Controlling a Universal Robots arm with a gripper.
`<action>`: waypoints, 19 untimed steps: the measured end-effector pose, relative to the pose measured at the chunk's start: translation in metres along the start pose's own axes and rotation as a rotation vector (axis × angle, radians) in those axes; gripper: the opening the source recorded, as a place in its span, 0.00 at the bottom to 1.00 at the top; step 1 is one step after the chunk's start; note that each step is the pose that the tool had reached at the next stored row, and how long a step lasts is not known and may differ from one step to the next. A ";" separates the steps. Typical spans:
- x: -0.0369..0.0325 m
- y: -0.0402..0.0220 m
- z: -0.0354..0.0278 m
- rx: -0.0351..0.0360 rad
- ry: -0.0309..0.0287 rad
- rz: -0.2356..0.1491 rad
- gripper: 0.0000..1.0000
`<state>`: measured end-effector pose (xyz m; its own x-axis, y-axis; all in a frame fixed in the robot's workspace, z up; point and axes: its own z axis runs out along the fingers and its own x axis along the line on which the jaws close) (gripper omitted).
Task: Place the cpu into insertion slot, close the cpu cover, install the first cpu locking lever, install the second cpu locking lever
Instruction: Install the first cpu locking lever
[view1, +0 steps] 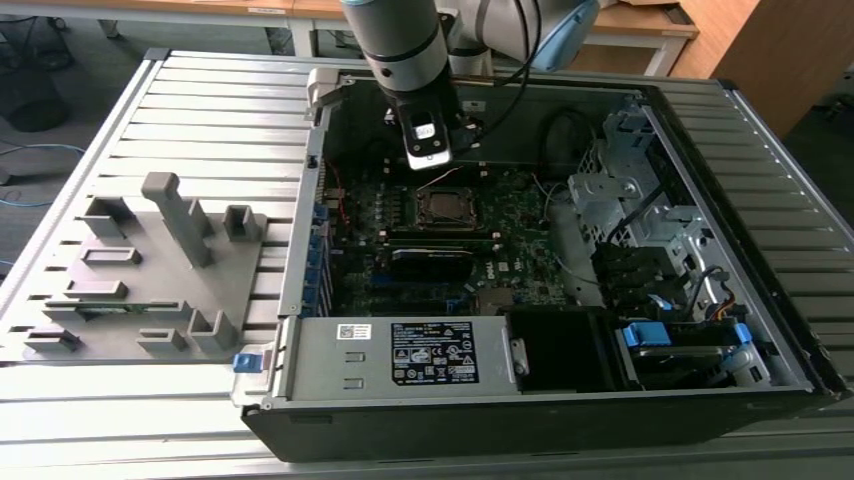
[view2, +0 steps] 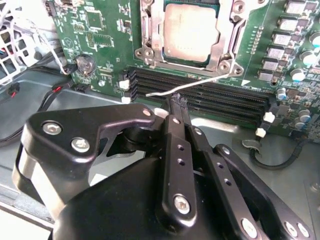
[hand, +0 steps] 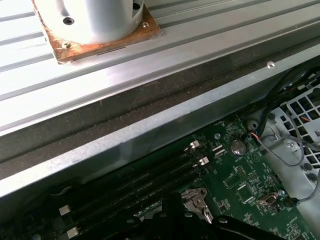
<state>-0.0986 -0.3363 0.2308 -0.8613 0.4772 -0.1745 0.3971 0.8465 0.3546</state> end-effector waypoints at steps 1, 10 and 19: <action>0.0000 0.0000 0.0000 0.0000 0.0000 0.000 0.10; 0.0019 0.0002 0.0049 -0.0002 -0.0002 0.000 0.10; 0.0027 -0.0014 0.0093 -0.0004 -0.0005 0.000 0.10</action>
<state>-0.0985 -0.3340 0.2213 -0.8612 0.4773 -0.1749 0.3970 0.8464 0.3550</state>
